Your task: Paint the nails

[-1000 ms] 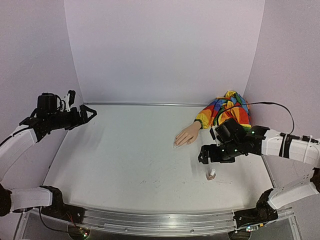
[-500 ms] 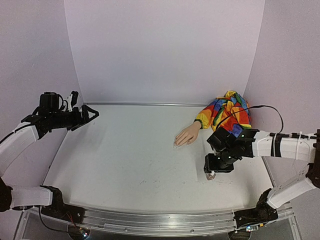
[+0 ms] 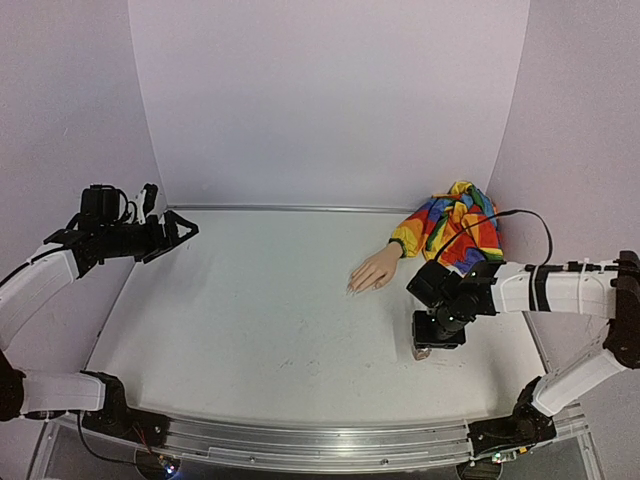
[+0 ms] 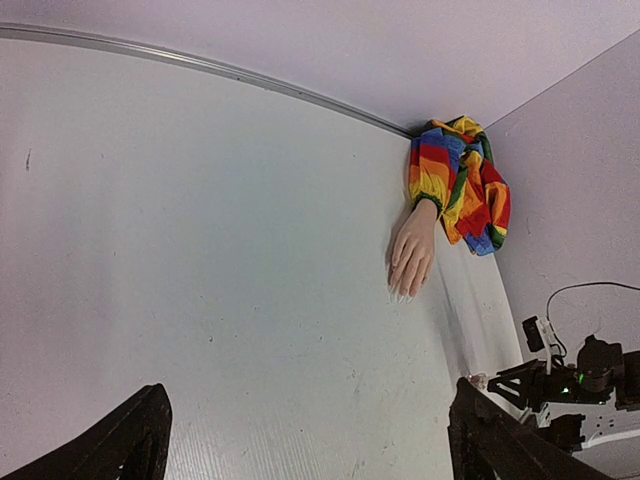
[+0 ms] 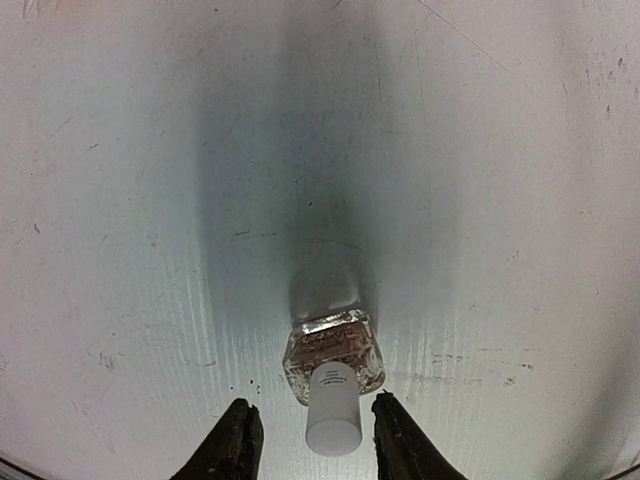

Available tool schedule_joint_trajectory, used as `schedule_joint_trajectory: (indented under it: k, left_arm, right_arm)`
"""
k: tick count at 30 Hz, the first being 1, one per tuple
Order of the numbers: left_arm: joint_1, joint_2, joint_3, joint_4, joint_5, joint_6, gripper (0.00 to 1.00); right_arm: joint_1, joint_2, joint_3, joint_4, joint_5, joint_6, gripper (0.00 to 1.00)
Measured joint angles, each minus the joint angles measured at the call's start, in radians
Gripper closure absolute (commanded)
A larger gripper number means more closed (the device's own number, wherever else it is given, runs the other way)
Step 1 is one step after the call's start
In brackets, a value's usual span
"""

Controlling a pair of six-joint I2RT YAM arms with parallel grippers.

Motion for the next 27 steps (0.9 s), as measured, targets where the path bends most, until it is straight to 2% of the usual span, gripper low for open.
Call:
schedule_joint_trajectory:
  k: [11,19,23,27]
  left_arm:
    - [0.0,0.0,0.0,0.0,0.001,0.0,0.03]
    - [-0.002,0.008,0.002,-0.008,0.007,0.0,0.01]
    - [-0.038,0.024,0.026,-0.037,-0.01,0.0,0.01]
    - [-0.151,0.031,0.04,-0.044,-0.049,0.001,0.01]
  right_arm:
    - [0.0,0.028,-0.009,0.023,0.016,0.008,0.76]
    - [0.0,0.028,-0.009,0.036,0.022,0.012,1.0]
    - [0.004,0.019,-0.009,0.047,0.024,0.006,1.0]
    - [0.006,-0.04,-0.007,0.103,0.026,-0.01,1.0]
